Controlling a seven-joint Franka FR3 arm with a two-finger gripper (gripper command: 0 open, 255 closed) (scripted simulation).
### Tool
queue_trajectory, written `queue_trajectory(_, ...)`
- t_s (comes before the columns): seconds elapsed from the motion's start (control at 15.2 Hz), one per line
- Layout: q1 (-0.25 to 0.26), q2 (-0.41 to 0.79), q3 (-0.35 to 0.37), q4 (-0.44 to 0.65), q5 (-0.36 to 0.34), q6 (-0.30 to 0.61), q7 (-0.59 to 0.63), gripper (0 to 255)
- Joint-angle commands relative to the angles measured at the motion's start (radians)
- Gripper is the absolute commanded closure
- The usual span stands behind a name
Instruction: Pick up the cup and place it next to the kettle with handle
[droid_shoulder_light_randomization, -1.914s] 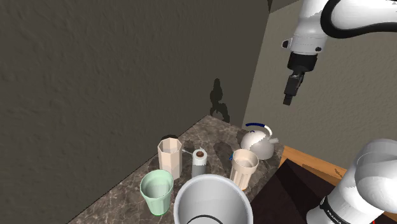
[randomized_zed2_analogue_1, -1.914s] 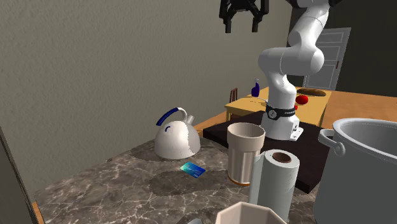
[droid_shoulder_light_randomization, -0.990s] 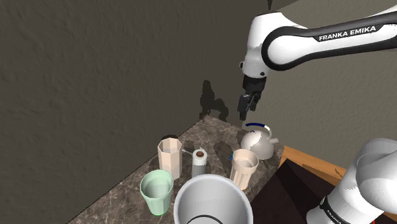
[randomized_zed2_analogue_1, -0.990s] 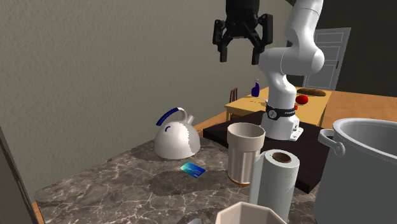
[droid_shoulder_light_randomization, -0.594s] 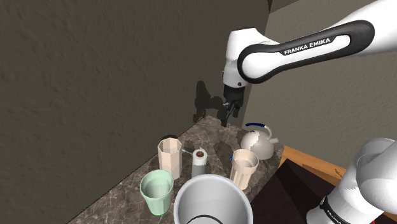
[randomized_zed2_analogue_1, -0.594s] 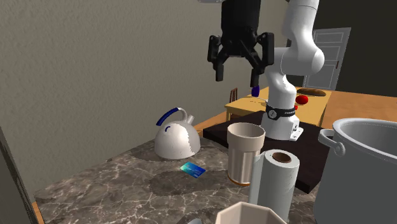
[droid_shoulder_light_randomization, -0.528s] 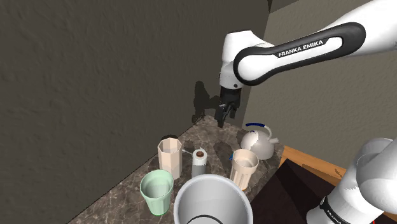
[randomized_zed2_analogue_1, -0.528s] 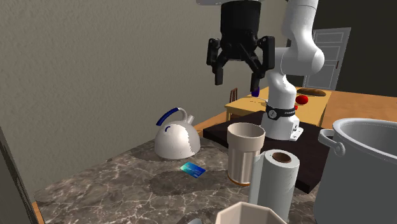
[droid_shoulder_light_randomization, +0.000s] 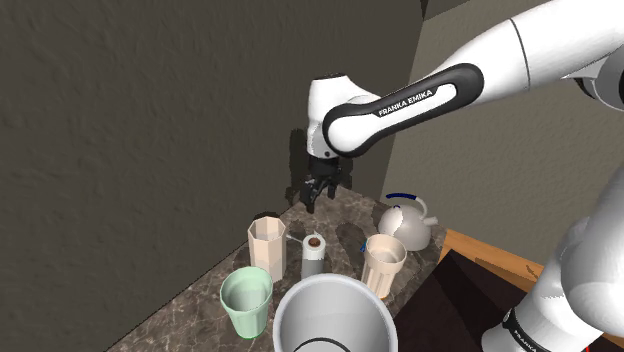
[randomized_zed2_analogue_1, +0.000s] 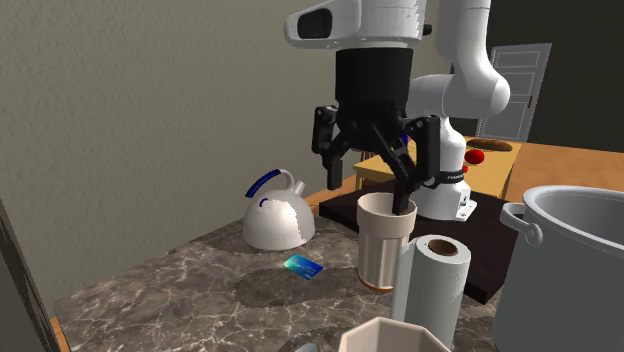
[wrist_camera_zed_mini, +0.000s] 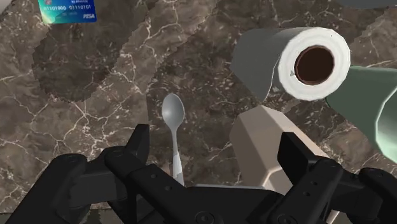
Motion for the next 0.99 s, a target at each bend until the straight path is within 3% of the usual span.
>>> queue_trajectory(0.0,0.011,0.080,0.006,0.063,-0.021,0.018,0.031,0)
queue_trajectory(0.59,0.088,0.417,-0.001,0.391,-0.102,0.028,0.132,0)
queue_trajectory(0.92,0.092,0.451,-0.007,0.372,-0.112,0.080,0.138,0)
